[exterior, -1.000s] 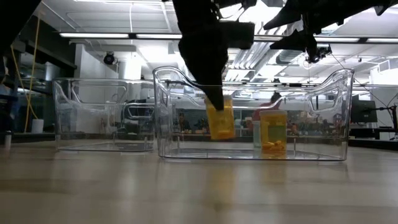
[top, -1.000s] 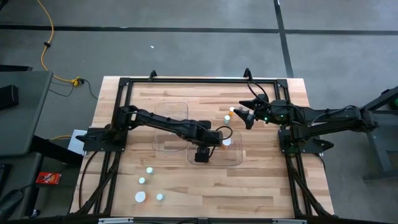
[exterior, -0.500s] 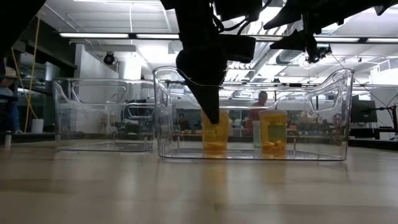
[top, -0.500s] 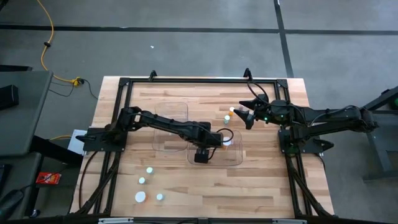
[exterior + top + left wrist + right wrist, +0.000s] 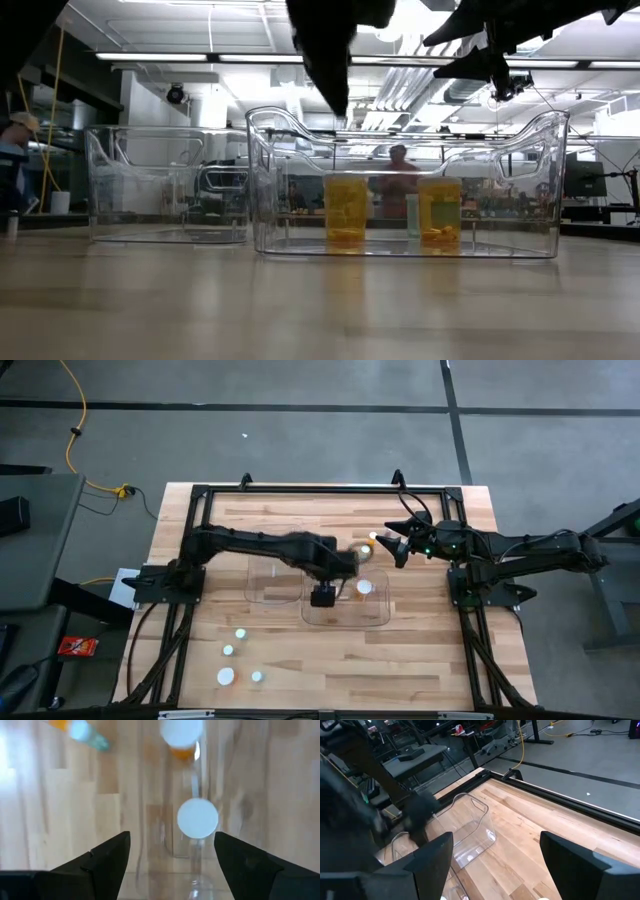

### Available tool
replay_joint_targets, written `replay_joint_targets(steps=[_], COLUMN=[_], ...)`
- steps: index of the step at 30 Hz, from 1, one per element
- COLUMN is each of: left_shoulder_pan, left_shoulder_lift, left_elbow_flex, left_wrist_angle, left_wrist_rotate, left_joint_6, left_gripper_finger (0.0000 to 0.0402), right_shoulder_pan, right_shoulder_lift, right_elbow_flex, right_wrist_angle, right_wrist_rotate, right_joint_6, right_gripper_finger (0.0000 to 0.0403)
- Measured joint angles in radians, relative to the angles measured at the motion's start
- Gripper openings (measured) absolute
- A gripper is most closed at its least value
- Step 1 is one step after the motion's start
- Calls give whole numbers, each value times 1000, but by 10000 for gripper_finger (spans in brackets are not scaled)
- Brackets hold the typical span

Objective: Pick and place medicine bottles into bin by pill shape (circle, oval)
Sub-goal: Put the top blue capsule bottle into the right transparent bin

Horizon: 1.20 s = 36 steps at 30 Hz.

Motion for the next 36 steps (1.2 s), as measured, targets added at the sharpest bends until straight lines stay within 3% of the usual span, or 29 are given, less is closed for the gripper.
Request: replay_joint_targets(steps=[6,12,21,26,36], left_shoulder_pan=[23,-30,-269,-359,-323], left_shoulder_lift=[-231,-552,-976,-1119,-1244], left_elbow_flex=[-118,-446,-925,-1095,-1243], left_wrist_angle=[220,555,887,1000,1043], left_wrist_rotate=[15,-28,-325,-472,-449], left_joint_6=[-117,-251,-400,-400,-359], left_gripper_finger=[279,280,280,280,280], right_shoulder_pan=[0,0,0,0,0], right_shoulder_lift=[0,0,0,0,0], right_elbow_flex=[0,0,0,0,0], right_wrist_angle=[0,0,0,7,95], right_wrist_rotate=[0,0,0,0,0], right_joint_6=[2,-2,2,45,131], right_gripper_finger=[291,291,291,291,291])
